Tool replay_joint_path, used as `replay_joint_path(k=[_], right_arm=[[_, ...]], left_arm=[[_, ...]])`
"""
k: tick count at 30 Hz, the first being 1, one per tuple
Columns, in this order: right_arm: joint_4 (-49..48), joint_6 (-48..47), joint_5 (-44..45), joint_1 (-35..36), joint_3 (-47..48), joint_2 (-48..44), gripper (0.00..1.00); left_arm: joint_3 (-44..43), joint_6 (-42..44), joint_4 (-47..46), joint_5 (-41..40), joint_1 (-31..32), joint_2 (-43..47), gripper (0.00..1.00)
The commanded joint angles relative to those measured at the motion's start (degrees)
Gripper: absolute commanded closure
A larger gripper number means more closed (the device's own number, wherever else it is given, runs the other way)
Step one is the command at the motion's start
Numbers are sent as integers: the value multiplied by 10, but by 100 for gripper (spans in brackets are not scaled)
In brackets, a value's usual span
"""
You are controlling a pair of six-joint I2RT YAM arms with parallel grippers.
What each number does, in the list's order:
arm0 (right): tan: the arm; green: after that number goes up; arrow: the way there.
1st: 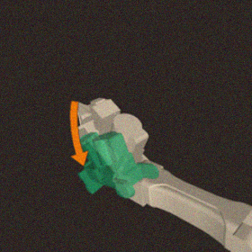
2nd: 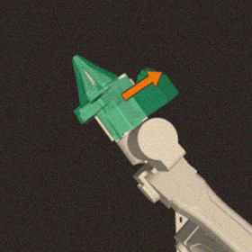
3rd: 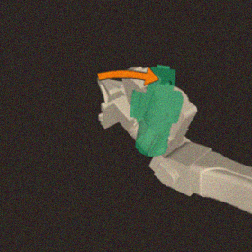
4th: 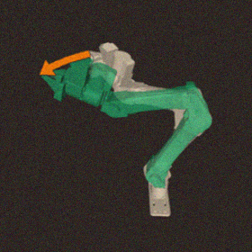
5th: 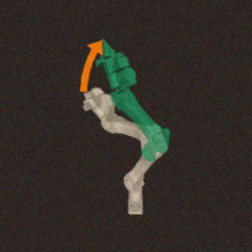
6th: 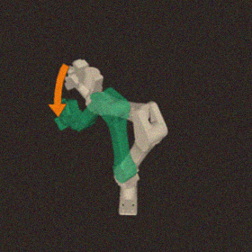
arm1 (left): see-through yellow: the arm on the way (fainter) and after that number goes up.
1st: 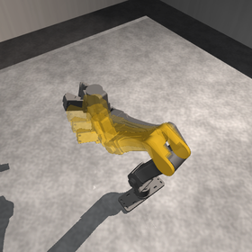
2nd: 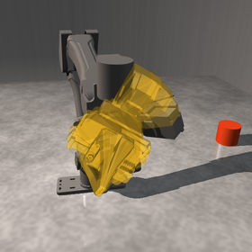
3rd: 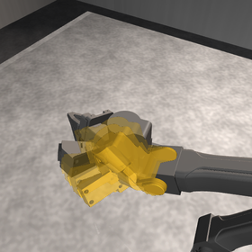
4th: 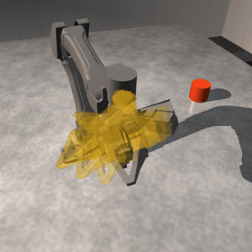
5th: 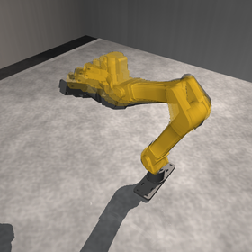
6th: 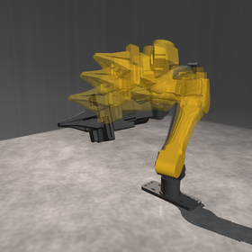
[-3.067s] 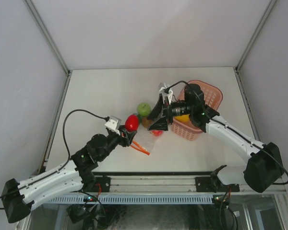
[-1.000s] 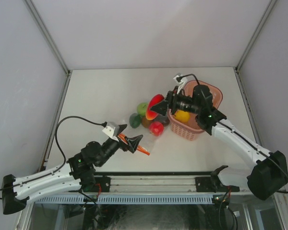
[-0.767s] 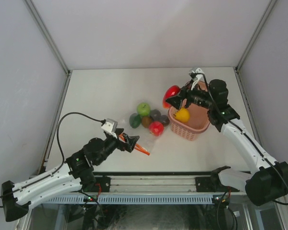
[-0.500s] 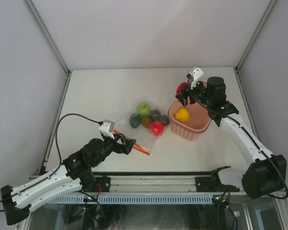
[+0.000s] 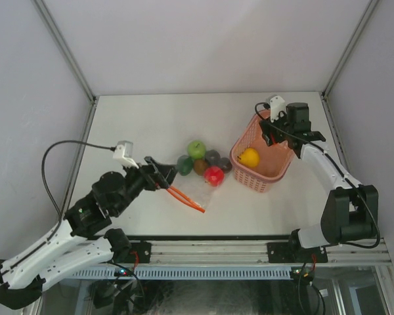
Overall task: Open the zip-top bag and remove the fake food
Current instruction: Place the fake fruit in the bin.
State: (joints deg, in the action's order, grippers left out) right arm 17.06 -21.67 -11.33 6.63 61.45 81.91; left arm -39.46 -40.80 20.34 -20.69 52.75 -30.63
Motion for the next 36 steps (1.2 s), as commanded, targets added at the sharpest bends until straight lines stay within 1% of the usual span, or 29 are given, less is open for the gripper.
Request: replay_joint_path(k=[1,5,9,13,14,16,22,23,24,31,33,36], right_arm=[[-6,3,-6,-8,29,16,57],[4,12,-2,-8,42,44,53],[5,13,0,-9,42,58,48],[8,13,6,-12,44,70,34],[8,14,5,-13,45,73,29],[9,13,4,-14,45,78,25],[15,15,4,-16,50,84,20],[15,18,3,-17,51,84,15],[16,18,2,-18,51,84,14],[22,19,-19,-22,52,69,10],[24,19,-31,-23,52,61,9],[27,22,-54,-23,52,47,7]], left_arm=[[-142,-59,30,-20,-5,-81,0],[-280,-115,97,-43,-5,-153,0],[-378,-148,149,-61,-5,-191,0],[-428,-158,168,-72,-5,-206,0],[-436,-159,171,-74,-5,-208,0],[-450,-160,182,-74,-5,-215,0],[-464,-160,179,-58,-5,-220,0],[-464,-159,176,-58,-5,-221,0],[-465,-160,175,-57,-5,-222,0],[-464,-160,169,-39,-5,-220,0],[-449,-146,161,-41,-5,-214,0],[-369,-93,101,-53,-6,-180,0]])
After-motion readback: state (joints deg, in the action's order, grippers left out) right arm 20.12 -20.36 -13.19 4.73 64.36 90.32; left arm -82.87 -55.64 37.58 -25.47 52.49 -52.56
